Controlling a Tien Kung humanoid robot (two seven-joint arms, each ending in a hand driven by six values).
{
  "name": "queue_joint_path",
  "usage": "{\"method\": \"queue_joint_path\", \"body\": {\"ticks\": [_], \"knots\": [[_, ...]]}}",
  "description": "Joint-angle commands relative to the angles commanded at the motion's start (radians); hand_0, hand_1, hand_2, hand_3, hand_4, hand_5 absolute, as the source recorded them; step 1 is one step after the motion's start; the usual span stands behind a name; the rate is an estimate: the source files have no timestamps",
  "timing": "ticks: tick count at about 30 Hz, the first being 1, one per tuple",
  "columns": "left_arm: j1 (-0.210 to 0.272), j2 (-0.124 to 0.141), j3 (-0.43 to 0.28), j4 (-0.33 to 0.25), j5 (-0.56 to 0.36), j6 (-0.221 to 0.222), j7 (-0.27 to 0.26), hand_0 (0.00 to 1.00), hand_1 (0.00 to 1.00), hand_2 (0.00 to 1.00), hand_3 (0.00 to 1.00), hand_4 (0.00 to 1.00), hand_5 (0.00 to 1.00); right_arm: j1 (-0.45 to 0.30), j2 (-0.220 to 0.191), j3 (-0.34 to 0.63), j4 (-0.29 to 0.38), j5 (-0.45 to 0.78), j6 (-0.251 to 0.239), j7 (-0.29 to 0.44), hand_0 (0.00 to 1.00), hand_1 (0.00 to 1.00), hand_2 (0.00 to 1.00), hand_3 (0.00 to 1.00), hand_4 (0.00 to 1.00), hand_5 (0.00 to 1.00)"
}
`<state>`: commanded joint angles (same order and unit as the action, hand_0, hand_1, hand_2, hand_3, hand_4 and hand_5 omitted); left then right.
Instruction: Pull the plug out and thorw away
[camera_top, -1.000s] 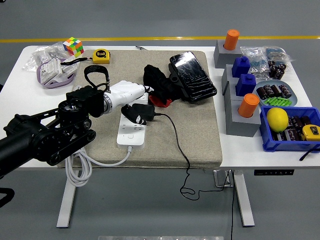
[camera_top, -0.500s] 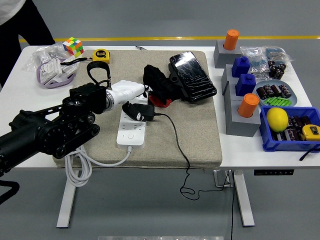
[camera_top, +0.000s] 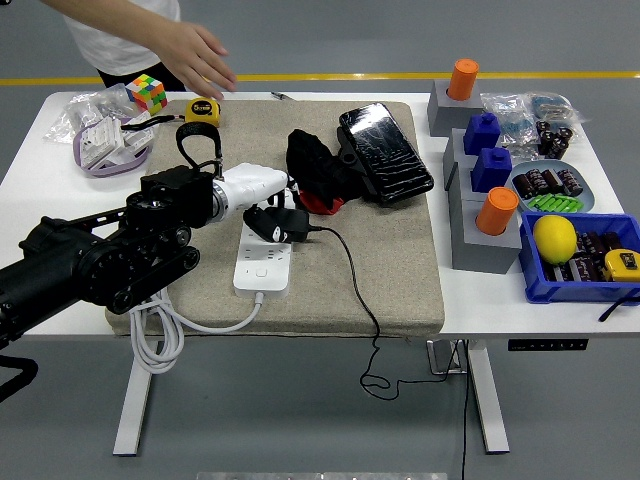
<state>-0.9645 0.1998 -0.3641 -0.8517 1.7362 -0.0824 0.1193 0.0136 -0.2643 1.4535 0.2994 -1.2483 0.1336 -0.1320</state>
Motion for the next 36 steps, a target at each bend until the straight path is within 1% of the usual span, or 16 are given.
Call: {"method": "queue_joint_path", "body": {"ticks": [1, 2, 7, 9, 13, 14, 16, 19, 20, 23, 26, 31, 33, 36], "knots": [[0.0, 0.0, 0.002, 0.001, -0.001, -0.001, 0.0, 0.378, 0.517, 0.5, 0.579, 0.737, 0.117, 0.0, 0.0, 0.0, 0.0, 0.0, 0.0, 0.0, 0.63, 0.667, 0.689, 0.636, 0.993, 0.561], [-0.001, 0.0, 0.004, 0.003, -0.002, -0.001, 0.0, 0.381, 0.504, 0.493, 0.56, 0.706, 0.011, 0.0, 0.0, -0.001, 0.0, 0.0, 0.0, 0.0, 0.63, 0.666, 0.689, 0.636, 0.992, 0.56], [-0.002, 0.001, 0.008, 0.005, 0.004, -0.002, -0.002, 0.381, 0.504, 0.493, 0.56, 0.706, 0.011, -0.001, 0.0, -0.001, 0.0, 0.0, 0.0, 0.0, 0.63, 0.666, 0.689, 0.636, 0.992, 0.56], [-0.002, 0.001, 0.008, 0.006, 0.011, 0.004, -0.008, 0.377, 0.495, 0.489, 0.541, 0.708, 0.002, -0.001, 0.0, -0.001, 0.0, 0.0, 0.0, 0.0, 0.63, 0.667, 0.689, 0.636, 0.992, 0.559], [-0.002, 0.002, 0.013, 0.008, 0.017, 0.034, -0.041, 0.377, 0.495, 0.489, 0.541, 0.708, 0.002, -0.001, 0.0, -0.002, 0.0, 0.0, 0.0, 0.0, 0.63, 0.667, 0.689, 0.636, 0.992, 0.559], [-0.002, 0.002, 0.017, 0.01, 0.022, 0.043, -0.051, 0.327, 0.452, 0.461, 0.547, 0.662, 0.002, 0.0, 0.0, -0.001, 0.0, 0.0, 0.0, 0.0, 0.63, 0.667, 0.689, 0.636, 0.992, 0.559], [-0.003, 0.002, 0.02, 0.011, 0.03, 0.048, -0.06, 0.327, 0.452, 0.461, 0.547, 0.662, 0.002, 0.0, 0.0, -0.001, 0.001, 0.0, 0.0, 0.0, 0.63, 0.667, 0.689, 0.636, 0.992, 0.559], [-0.003, 0.003, 0.024, 0.013, 0.036, 0.073, -0.094, 0.327, 0.452, 0.461, 0.547, 0.662, 0.002, 0.0, 0.001, 0.0, 0.0, 0.0, 0.0, 0.0, 0.63, 0.667, 0.689, 0.636, 0.992, 0.559], [-0.003, 0.004, 0.024, 0.012, 0.037, 0.079, -0.101, 0.295, 0.429, 0.451, 0.534, 0.649, 0.002, 0.0, 0.001, 0.0, 0.001, 0.001, 0.0, 0.0, 0.63, 0.667, 0.689, 0.636, 0.992, 0.559], [-0.003, 0.006, 0.02, 0.002, 0.047, 0.088, -0.108, 0.295, 0.429, 0.451, 0.534, 0.649, 0.002, -0.001, 0.001, -0.001, 0.0, 0.0, 0.001, 0.0, 0.63, 0.667, 0.689, 0.636, 0.992, 0.559], [-0.004, 0.009, 0.009, -0.011, 0.057, 0.089, -0.108, 0.293, 0.419, 0.444, 0.536, 0.656, 0.002, 0.0, 0.0, -0.002, 0.0, 0.001, 0.0, 0.0, 0.63, 0.667, 0.689, 0.636, 0.992, 0.559], [-0.002, 0.02, -0.039, -0.056, 0.082, 0.103, -0.113, 0.293, 0.419, 0.444, 0.536, 0.656, 0.002, -0.002, -0.001, -0.007, 0.001, 0.002, 0.001, 0.0, 0.63, 0.667, 0.689, 0.636, 0.992, 0.559], [0.003, 0.028, -0.06, -0.099, 0.084, 0.11, -0.109, 0.293, 0.422, 0.45, 0.545, 0.662, 0.002, -0.002, -0.002, -0.008, 0.001, 0.002, 0.0, 0.0, 0.629, 0.666, 0.69, 0.636, 0.992, 0.559], [0.013, 0.029, -0.062, -0.154, 0.068, 0.117, -0.117, 0.293, 0.422, 0.45, 0.545, 0.662, 0.002, -0.002, -0.002, -0.008, -0.001, -0.001, 0.001, -0.001, 0.629, 0.666, 0.69, 0.636, 0.992, 0.559]]}}
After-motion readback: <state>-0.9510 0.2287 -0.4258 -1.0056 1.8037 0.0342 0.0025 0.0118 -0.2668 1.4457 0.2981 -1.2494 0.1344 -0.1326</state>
